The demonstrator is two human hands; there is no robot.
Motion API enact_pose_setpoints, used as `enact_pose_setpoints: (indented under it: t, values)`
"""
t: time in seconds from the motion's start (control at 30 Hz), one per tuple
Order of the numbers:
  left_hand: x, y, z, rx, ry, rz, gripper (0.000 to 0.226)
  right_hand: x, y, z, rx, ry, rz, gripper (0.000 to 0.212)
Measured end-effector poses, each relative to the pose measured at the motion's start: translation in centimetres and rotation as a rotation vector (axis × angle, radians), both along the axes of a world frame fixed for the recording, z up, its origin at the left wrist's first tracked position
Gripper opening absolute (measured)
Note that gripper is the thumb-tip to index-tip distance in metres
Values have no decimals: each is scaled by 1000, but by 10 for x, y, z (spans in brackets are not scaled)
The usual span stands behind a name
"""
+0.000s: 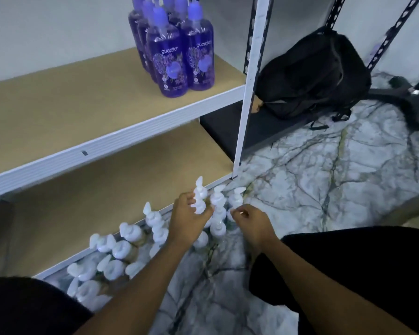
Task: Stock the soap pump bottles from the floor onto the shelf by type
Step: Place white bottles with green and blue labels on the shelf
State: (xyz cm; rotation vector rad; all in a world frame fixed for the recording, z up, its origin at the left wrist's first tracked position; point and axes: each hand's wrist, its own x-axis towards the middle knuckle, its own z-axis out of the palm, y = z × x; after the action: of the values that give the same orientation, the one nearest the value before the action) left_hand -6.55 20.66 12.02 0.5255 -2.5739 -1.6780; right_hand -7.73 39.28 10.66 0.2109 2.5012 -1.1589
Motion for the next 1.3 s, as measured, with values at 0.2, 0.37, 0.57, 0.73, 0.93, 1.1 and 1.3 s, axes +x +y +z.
enact_pose_setpoints:
  t: [0.2,0.37,0.57,0.73,0.93,1.1,1.3]
  values:
    - [33,-5,-73,-34,-159,-89,48,8,9,-101,368,-95,101,60]
    - [45,-23,-155,-18,-289,-98,65,-1,0,-110,622,-51,246,86]
    - [30,-18,-158,-78,-312,-145,78,-12,-21,-121,440,-113,330,74]
    - [14,-21,-169,-241,-342,-246,69,-21,-29,-213,307,-123,255,84]
    - [8,-24,-181,-236,-329,-272,60,-27,-46,-149,300,-95,270,52]
    - [15,-34,-166,-212,-306,-266,50,-27,-45,-87,394,2,203,39]
    - [11,-53,-97,-198,-277,-322,26,-10,-36,-61,375,-71,114,69]
